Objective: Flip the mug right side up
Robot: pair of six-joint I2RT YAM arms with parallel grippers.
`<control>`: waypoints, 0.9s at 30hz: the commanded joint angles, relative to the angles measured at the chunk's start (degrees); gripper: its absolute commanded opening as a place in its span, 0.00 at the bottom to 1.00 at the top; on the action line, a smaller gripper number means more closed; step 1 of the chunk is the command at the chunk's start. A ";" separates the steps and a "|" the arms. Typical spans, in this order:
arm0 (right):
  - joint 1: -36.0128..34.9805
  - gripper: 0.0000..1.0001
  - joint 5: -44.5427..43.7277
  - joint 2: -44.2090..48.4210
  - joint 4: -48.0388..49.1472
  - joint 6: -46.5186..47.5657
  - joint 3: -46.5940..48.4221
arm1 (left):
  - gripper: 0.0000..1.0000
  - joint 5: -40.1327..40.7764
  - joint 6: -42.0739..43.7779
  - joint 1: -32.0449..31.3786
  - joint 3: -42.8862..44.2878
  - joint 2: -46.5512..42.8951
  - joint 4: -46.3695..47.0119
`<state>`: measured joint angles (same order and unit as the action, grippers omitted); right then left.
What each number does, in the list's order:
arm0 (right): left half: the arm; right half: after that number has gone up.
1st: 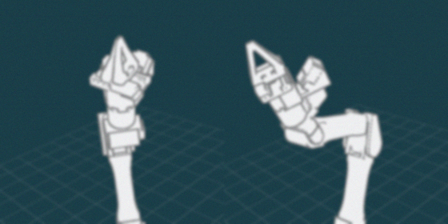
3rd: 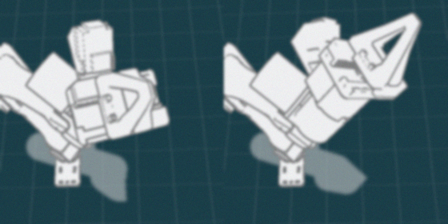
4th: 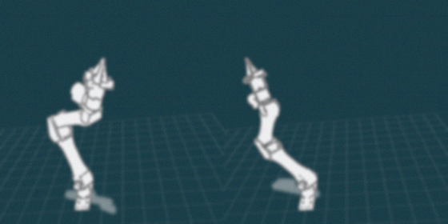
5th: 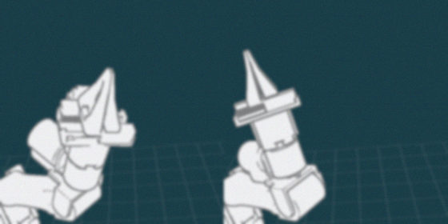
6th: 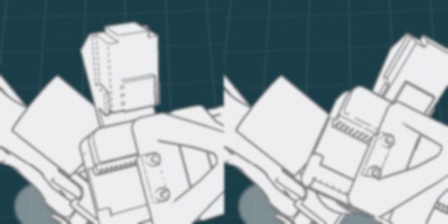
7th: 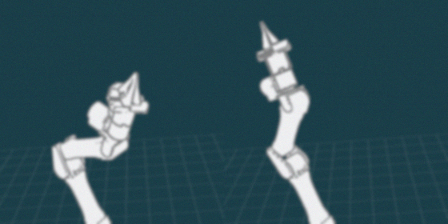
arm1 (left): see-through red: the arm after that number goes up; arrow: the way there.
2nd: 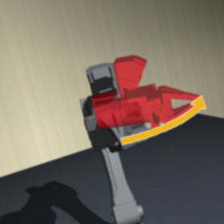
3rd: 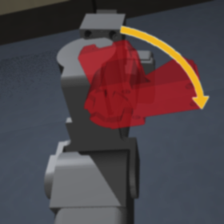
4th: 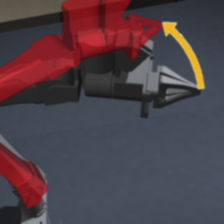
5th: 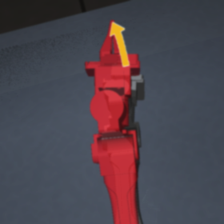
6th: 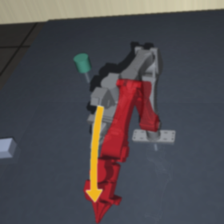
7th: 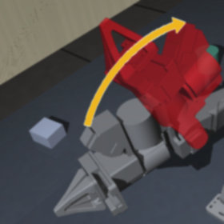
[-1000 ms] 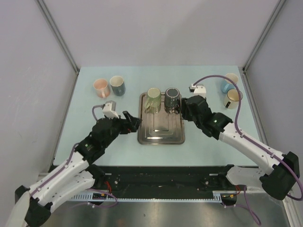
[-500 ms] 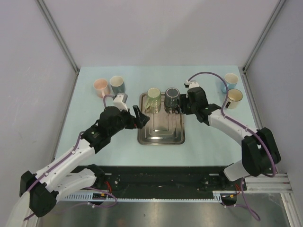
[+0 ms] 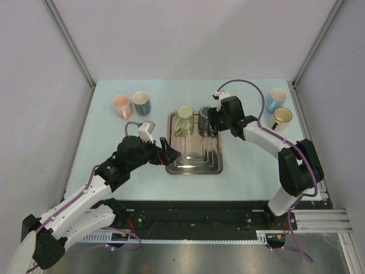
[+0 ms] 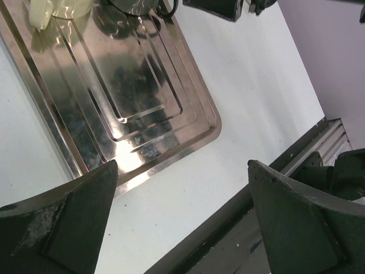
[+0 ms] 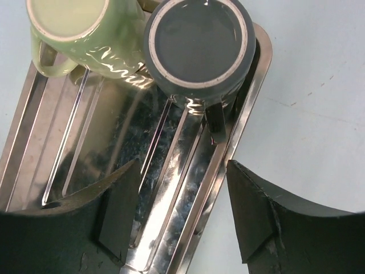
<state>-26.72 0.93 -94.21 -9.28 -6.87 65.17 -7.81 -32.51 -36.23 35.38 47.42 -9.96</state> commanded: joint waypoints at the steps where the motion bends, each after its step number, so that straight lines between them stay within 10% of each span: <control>1: 0.70 0.68 0.30 -2.90 -0.74 3.44 4.44 | 1.00 -2.99 1.31 0.28 -1.36 -1.10 2.31; 27: 0.10 0.65 -0.84 -14.51 -4.69 5.29 14.02 | 1.00 -2.29 2.98 0.28 -2.42 -0.49 2.66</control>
<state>-25.52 0.47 -109.10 -13.10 -1.89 76.64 -9.65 -30.94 -36.23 33.43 47.77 -8.86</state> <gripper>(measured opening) 0.662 0.996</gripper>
